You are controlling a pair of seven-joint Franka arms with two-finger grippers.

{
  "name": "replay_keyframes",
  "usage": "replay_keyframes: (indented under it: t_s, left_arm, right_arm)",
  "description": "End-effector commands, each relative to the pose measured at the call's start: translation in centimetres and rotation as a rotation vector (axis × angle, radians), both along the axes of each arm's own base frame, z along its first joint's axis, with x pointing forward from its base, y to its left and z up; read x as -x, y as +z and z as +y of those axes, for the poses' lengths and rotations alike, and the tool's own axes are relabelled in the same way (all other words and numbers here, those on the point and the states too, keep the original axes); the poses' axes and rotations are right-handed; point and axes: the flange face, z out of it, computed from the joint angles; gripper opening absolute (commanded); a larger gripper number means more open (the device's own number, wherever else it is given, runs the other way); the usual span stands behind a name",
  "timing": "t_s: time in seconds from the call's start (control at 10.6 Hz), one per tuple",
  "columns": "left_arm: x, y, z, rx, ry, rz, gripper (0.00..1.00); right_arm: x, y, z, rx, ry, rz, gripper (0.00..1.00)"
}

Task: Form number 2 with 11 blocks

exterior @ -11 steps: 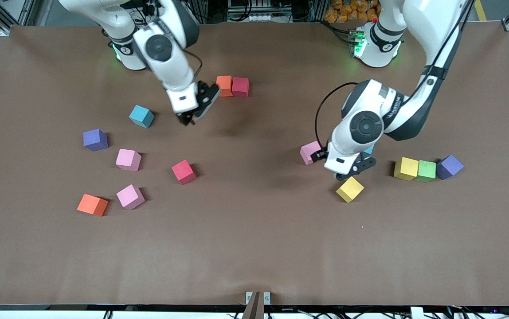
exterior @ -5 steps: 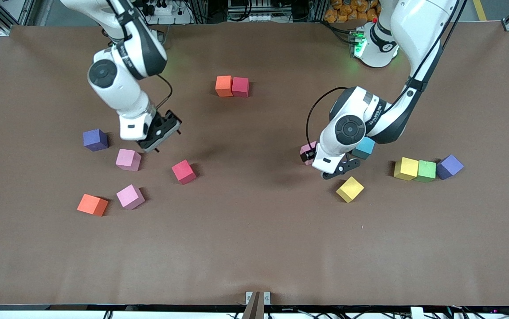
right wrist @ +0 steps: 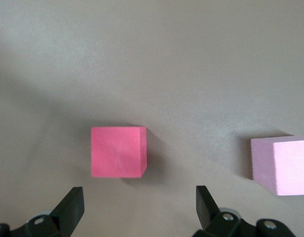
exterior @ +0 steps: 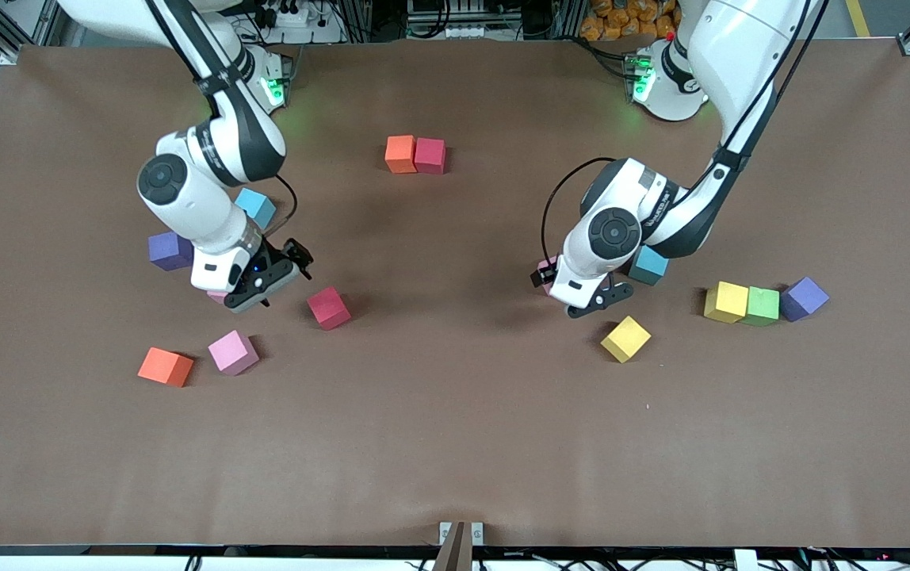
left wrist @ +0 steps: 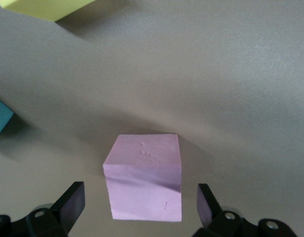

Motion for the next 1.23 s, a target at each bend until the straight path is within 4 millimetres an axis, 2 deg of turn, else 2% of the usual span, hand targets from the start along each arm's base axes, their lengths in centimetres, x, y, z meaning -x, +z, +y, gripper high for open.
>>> replay_keyframes:
  t_s: [0.0, 0.38, 0.57, 0.66, 0.76, 0.85, 1.04, 1.14]
  left_arm:
    - [0.5, -0.8, 0.1, -0.010, -0.015, -0.018, 1.00]
    - [0.6, -3.0, -0.2, 0.012, -0.007, -0.022, 1.00]
    - [0.6, -3.4, 0.0, 0.015, -0.002, -0.021, 1.00]
    - [0.5, -3.4, 0.1, 0.015, -0.004, -0.023, 0.66]
    - [0.3, -3.0, 0.2, 0.015, 0.016, -0.027, 0.16]
    - [0.0, -2.1, 0.5, 0.017, 0.048, -0.032, 0.00]
    - [-0.1, 0.6, 0.2, -0.005, 0.151, -0.051, 0.00]
    - [0.8, 1.5, -0.9, -0.003, 0.171, -0.039, 0.00]
  right_arm:
    - [-0.6, -1.0, 1.7, -0.028, -0.075, -0.003, 1.00]
    - [0.5, -4.0, 5.4, -0.051, -0.074, -0.020, 1.00]
    - [0.5, -5.6, 5.4, -0.052, -0.072, -0.026, 1.00]
    - [0.5, -6.1, 5.4, -0.052, -0.070, -0.029, 1.00]
    - [0.5, -6.3, 5.3, -0.049, -0.064, -0.033, 1.00]
    - [0.4, -6.5, 5.3, -0.048, -0.062, -0.032, 1.00]
    - [0.4, -7.6, 5.3, -0.053, -0.062, -0.047, 1.00]
    - [0.5, -8.0, 5.3, -0.049, -0.058, -0.043, 1.00]
